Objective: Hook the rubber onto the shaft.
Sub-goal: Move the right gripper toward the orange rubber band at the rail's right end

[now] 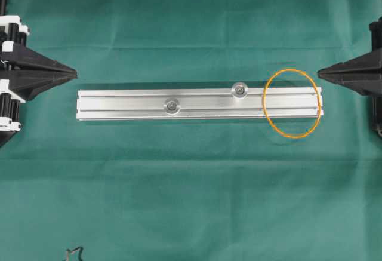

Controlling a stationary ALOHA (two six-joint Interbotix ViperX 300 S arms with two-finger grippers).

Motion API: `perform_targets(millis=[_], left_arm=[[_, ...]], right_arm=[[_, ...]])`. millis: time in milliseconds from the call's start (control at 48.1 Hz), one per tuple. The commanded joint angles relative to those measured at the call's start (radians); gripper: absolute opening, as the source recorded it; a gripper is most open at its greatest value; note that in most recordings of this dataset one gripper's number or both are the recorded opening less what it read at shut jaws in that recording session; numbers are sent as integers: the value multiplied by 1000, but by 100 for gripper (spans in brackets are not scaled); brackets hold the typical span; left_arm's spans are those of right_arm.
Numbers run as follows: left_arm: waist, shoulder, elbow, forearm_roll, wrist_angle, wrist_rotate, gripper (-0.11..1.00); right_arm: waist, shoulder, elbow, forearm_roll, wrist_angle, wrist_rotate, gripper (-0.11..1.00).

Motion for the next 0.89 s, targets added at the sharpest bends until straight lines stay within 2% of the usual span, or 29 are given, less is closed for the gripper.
perform_targets(millis=[0,541,728,874], left_arm=[[5,5,-37,34,26,12,0],[3,-46,-60,32,189,12,0],[5,-44,-80,32,295,9,0],[3,-35,-98,31,469,-6,0]], right_arm=[[2,9,-23,2,-6,3,3],[2,9,-71,3,143,11,3],[2,11,-109,6,350,14,3],[2,14,-141,8,538,14,3]])
